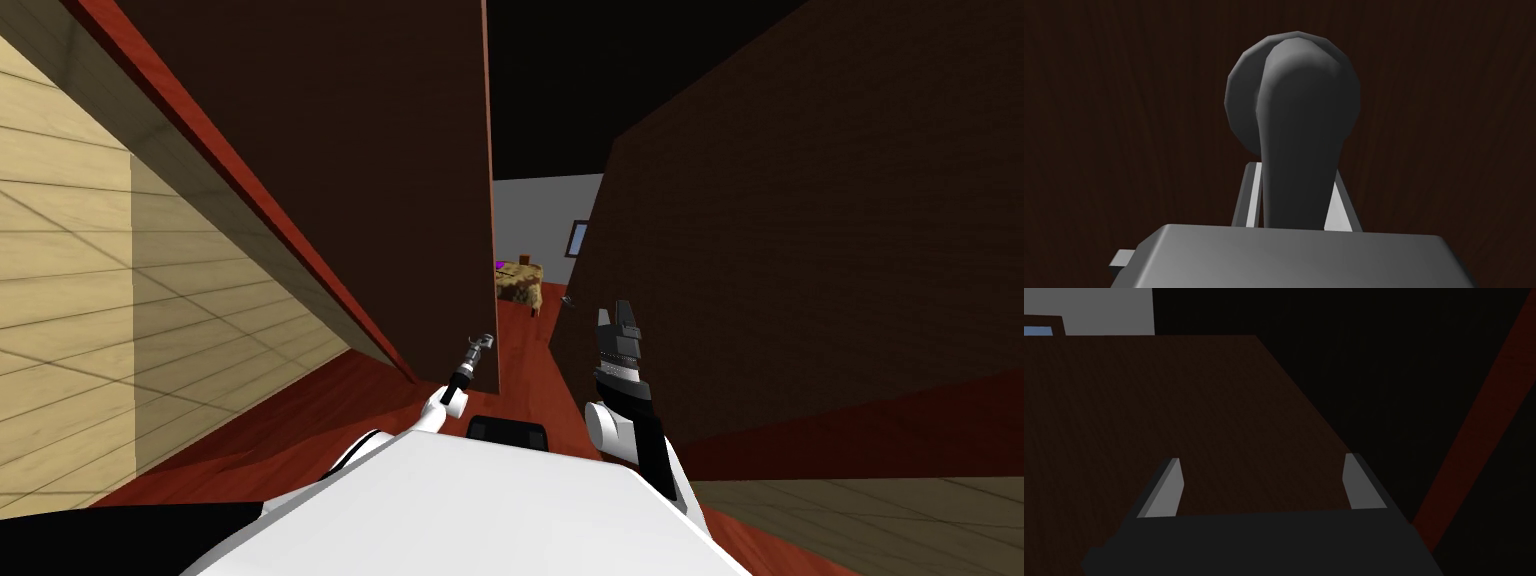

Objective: Push the door open

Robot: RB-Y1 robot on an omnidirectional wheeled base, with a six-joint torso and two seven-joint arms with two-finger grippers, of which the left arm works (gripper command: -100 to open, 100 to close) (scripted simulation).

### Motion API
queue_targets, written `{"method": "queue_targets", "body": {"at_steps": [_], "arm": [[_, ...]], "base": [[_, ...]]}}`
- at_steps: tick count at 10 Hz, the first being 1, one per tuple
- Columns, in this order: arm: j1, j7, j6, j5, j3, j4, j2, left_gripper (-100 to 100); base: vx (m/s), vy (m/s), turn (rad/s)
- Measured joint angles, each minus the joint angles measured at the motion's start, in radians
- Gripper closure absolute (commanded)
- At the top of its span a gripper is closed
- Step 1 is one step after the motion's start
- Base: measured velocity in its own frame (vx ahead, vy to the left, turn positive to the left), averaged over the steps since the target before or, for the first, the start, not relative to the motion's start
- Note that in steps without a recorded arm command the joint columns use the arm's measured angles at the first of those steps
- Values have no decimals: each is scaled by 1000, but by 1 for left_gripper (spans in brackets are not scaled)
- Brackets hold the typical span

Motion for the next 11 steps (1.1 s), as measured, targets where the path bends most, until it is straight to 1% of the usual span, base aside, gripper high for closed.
{"method": "queue_targets", "body": {"at_steps": [1,2,3,4,5,6,7,8,9,10,11], "arm": [[21,-6,20,2,5,-39,-2,100],[-7,-11,0,8,15,6,1,100],[-7,-19,-6,13,24,8,-1,100],[-10,-25,-8,20,35,16,2,100],[6,-36,6,24,45,-8,-2,100],[16,-48,15,30,55,-23,-6,100],[-1,-51,-2,35,64,6,-2,100],[-9,-53,-8,42,75,16,3,100],[-2,-64,0,48,88,4,-3,100],[11,-72,11,54,98,-20,-3,100],[-4,-77,4,59,106,2,-1,100]], "base": [[131,-69,37],[137,-63,61],[159,-85,99],[196,-94,87],[229,-84,86],[145,-56,37],[145,-78,66],[200,-88,95],[172,-104,96],[122,-56,66],[169,-61,72]]}}
